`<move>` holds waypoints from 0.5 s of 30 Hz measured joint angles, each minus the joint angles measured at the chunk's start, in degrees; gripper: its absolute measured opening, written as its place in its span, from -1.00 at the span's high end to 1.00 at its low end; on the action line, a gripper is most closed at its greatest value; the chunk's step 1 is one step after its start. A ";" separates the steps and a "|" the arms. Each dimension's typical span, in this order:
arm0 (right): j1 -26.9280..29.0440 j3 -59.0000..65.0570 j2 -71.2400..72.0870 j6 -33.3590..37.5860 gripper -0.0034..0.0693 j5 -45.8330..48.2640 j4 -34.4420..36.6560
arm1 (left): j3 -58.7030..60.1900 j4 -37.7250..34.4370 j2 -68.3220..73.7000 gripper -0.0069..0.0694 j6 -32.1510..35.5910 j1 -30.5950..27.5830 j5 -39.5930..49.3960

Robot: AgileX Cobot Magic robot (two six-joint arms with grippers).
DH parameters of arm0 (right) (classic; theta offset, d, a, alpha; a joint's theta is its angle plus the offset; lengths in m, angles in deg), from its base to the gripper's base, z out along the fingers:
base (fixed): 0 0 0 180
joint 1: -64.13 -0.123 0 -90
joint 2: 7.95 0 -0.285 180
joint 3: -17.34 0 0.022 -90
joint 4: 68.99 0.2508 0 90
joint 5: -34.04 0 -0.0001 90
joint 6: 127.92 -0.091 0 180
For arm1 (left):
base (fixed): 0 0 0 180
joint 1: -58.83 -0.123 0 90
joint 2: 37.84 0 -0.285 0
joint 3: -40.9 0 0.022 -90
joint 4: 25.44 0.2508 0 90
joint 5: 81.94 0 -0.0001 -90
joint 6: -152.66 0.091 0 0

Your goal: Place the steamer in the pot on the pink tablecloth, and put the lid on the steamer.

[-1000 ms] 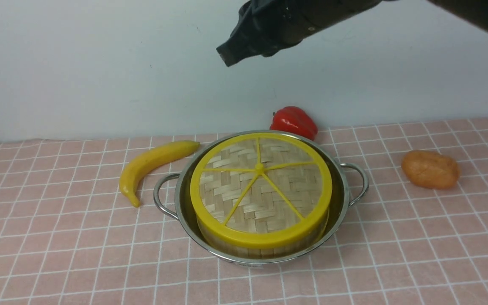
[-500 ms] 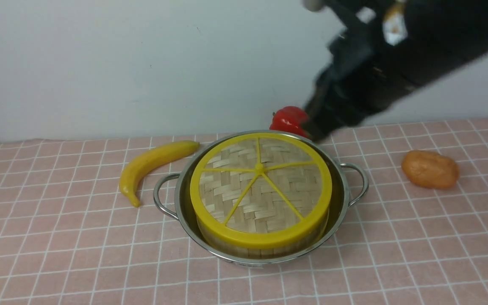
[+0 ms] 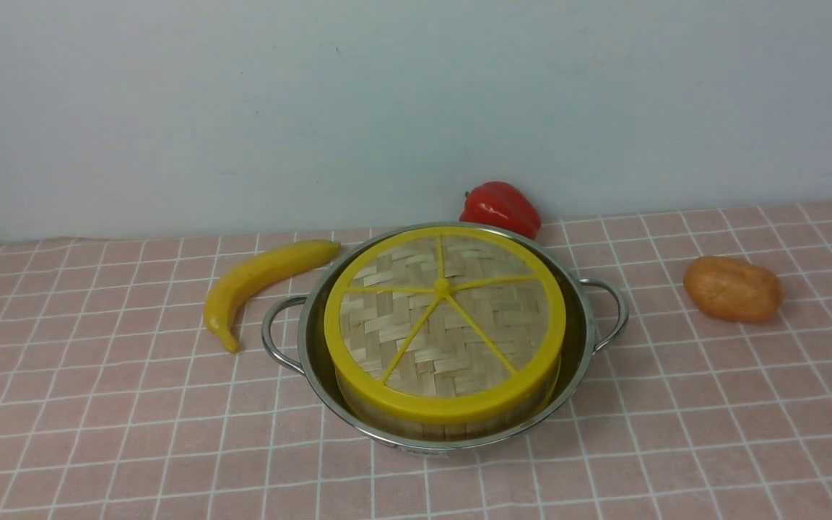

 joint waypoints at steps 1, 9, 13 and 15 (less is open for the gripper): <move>1.12 3.14 2.36 -0.23 0.78 -2.30 0.00 | 0.00 0.00 0.00 0.18 0.00 0.00 0.00; 5.10 18.91 16.56 -1.06 0.72 -9.47 0.07 | 0.00 0.00 0.00 0.18 0.00 0.00 0.00; 5.10 19.21 16.95 -1.06 0.68 -4.00 0.40 | 0.00 0.00 0.00 0.18 0.00 0.00 0.00; 5.10 19.32 16.95 -1.12 0.66 -2.40 0.40 | 0.00 0.00 0.00 0.18 0.00 0.00 0.00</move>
